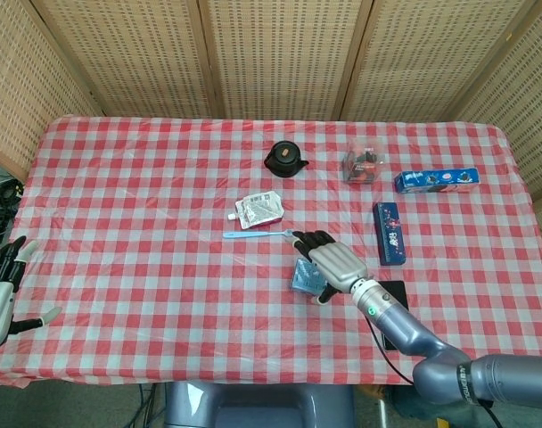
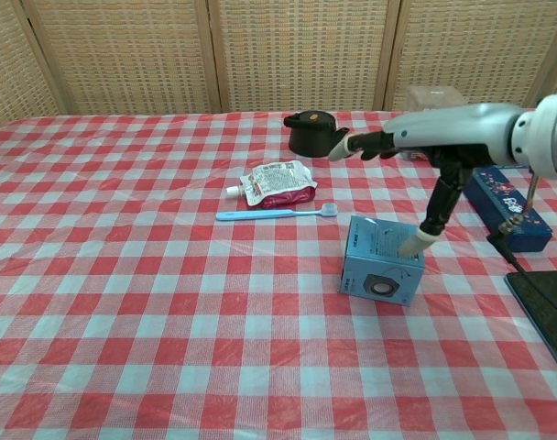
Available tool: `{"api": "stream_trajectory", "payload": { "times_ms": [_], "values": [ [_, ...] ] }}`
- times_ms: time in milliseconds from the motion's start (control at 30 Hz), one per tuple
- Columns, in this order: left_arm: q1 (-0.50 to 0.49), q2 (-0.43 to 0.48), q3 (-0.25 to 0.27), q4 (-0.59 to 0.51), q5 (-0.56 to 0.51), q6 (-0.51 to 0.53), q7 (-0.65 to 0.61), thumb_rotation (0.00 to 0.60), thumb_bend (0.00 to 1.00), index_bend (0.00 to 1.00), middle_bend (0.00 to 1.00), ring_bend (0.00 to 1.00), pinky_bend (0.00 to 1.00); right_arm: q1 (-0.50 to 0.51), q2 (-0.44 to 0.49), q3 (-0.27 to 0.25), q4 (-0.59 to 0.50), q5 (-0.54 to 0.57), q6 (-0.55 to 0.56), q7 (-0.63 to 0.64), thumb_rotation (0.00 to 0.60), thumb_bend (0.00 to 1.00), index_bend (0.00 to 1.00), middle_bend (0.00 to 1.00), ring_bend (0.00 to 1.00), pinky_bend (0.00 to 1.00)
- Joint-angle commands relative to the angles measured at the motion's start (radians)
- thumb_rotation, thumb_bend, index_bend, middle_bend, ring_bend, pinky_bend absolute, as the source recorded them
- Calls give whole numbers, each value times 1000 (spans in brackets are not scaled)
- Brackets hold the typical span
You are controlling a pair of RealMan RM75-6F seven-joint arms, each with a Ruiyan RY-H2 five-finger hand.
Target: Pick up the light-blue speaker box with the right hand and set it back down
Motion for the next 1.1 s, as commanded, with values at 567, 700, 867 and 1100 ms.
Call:
{"api": "stream_trajectory", "payload": {
  "times_ms": [567, 700, 867, 1100],
  "values": [
    [-2, 5, -4, 6, -10, -6, -17, 600, 0, 0, 0, 0, 0, -141, -340, -77, 320, -202, 271, -268, 600, 156, 266, 308, 262, 383],
    [-3, 5, -4, 7, -11, -8, -17, 600, 0, 0, 0, 0, 0, -162, -367, -72, 378, -250, 289, -243, 600, 299, 342, 428, 393, 528],
    [-5, 3, -4, 6, -12, -9, -11, 600, 0, 0, 0, 0, 0, -180, -362, -46, 379, -303, 315, -172, 600, 431, 391, 471, 458, 577],
    [-6, 0, -3, 4, -13, -12, 0, 600, 0, 0, 0, 0, 0, -141, -194, 81, 162, -197, 137, 42, 600, 517, 399, 475, 473, 576]
  ]
}}
